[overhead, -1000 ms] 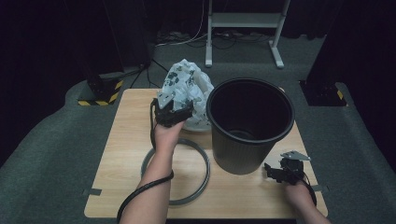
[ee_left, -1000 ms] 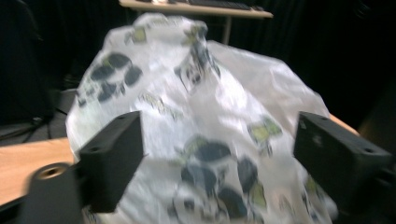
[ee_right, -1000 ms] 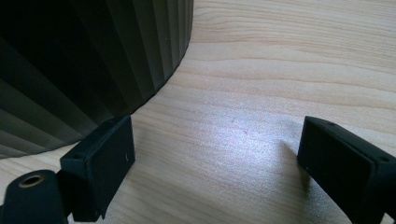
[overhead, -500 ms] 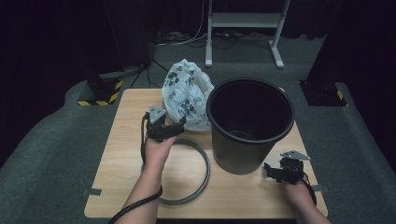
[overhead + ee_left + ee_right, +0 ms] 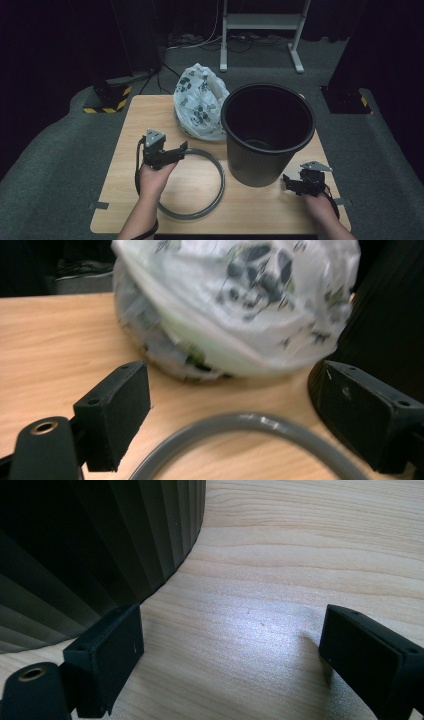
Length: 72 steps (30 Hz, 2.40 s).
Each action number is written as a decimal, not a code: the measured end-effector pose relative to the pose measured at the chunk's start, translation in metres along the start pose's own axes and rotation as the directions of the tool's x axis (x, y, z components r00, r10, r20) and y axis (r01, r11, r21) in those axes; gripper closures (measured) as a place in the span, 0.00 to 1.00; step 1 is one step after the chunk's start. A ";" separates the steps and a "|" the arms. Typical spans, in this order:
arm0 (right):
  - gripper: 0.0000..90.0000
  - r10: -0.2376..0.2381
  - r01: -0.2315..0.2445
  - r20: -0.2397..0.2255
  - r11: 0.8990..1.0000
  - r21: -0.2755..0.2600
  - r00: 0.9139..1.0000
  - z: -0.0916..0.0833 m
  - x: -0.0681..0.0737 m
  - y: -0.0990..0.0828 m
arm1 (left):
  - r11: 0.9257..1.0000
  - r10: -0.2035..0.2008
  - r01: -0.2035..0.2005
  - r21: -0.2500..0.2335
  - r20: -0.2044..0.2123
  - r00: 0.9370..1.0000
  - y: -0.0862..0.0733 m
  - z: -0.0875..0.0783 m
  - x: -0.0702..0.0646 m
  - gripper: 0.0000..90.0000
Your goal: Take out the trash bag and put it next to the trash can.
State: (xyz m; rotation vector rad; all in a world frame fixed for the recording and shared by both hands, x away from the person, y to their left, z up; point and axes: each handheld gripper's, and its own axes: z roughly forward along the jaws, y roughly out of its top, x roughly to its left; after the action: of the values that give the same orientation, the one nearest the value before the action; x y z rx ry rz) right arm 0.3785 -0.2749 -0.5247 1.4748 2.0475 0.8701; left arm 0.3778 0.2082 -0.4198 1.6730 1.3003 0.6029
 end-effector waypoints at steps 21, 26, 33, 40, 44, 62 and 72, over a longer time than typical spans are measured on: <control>0.12 -0.006 0.006 -0.005 1.000 0.000 1.000 0.001 0.000 0.001 | 0.989 0.041 -0.030 0.143 -0.071 0.997 -0.048 -0.013 0.035 0.12; 0.11 -0.013 0.013 -0.010 1.000 -0.001 1.000 0.002 0.000 0.002 | 0.972 0.047 -0.025 0.236 -0.090 0.995 -0.057 -0.009 0.045 0.12; 0.12 -0.015 0.015 -0.004 1.000 -0.001 1.000 0.002 0.000 0.002 | 0.935 -0.021 0.059 0.349 -0.111 0.994 -0.063 -0.009 0.058 0.18; 0.11 -0.020 0.020 -0.011 1.000 -0.001 1.000 0.004 0.000 0.004 | 0.901 -0.044 0.098 0.423 -0.134 0.990 -0.068 -0.005 0.061 0.20; 0.11 -0.016 0.016 -0.010 1.000 0.000 1.000 0.004 0.001 0.004 | 0.884 -0.041 0.102 0.456 -0.142 0.989 -0.069 -0.004 0.060 0.24; 0.11 -0.013 0.013 -0.002 1.000 -0.001 1.000 0.004 0.001 0.004 | 0.776 0.090 0.005 0.631 -0.119 0.989 -0.075 0.016 0.037 0.19; 0.11 -0.020 0.020 -0.008 1.000 -0.002 1.000 0.004 0.000 0.004 | 0.623 0.090 0.042 0.781 -0.125 0.988 -0.059 0.035 0.036 0.17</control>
State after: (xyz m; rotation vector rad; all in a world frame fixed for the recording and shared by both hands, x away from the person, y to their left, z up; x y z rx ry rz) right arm 0.3840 -0.2731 -0.5247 1.4499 2.0634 0.8707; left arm 0.3884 0.2315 -0.4924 2.3866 1.8181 0.1451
